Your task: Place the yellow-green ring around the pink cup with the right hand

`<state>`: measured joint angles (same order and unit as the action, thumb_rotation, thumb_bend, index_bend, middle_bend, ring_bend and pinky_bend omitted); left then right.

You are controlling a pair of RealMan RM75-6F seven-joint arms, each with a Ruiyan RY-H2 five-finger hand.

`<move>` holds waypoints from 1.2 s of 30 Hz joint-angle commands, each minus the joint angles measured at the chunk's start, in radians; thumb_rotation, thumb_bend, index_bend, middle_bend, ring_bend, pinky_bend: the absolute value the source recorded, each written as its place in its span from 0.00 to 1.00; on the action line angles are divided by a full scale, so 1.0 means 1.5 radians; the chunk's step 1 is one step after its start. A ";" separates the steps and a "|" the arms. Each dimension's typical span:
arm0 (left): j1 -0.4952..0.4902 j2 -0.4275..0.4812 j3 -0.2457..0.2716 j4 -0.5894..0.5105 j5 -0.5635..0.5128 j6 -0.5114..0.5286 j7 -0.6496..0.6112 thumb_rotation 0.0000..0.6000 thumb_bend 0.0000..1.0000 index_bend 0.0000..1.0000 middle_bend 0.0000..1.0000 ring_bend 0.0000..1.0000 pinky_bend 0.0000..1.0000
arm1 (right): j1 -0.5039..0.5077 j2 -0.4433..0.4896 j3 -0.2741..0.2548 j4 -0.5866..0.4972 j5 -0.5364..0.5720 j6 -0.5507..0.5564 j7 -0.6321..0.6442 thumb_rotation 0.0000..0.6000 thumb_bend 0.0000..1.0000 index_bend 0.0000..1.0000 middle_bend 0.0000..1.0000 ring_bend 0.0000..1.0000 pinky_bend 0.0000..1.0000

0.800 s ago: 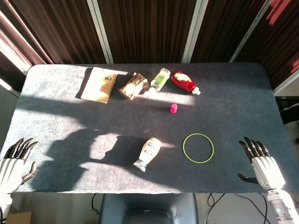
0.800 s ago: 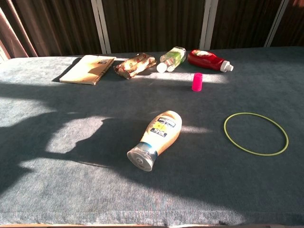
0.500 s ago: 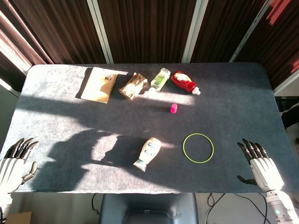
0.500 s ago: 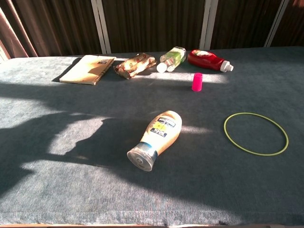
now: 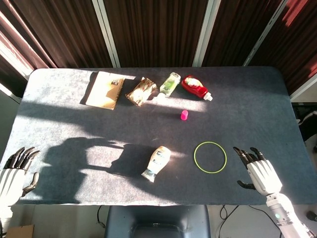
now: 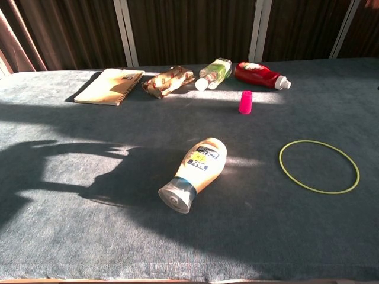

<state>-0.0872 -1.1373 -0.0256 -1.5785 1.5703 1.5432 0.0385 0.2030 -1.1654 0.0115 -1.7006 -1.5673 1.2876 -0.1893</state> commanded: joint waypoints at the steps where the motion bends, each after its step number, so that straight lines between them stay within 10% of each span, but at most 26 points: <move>1: 0.002 0.003 -0.001 -0.002 -0.004 0.001 -0.005 1.00 0.49 0.17 0.09 0.05 0.16 | 0.029 -0.036 0.011 0.010 -0.011 -0.026 -0.005 1.00 0.07 0.38 0.69 0.86 0.76; 10: 0.004 0.009 -0.003 -0.008 -0.012 -0.002 -0.011 1.00 0.49 0.21 0.10 0.05 0.17 | 0.056 -0.055 0.003 0.030 0.003 -0.079 0.034 1.00 0.27 0.56 0.88 1.00 1.00; 36: 0.012 0.019 -0.004 -0.027 -0.027 -0.006 -0.007 1.00 0.49 0.23 0.11 0.05 0.18 | 0.110 -0.119 -0.006 0.159 0.084 -0.191 0.101 1.00 0.41 0.59 0.92 1.00 1.00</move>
<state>-0.0699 -1.1082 -0.0316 -1.6198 1.5293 1.5336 0.0273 0.3663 -1.3377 0.0026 -1.4691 -1.4462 1.0049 -0.0386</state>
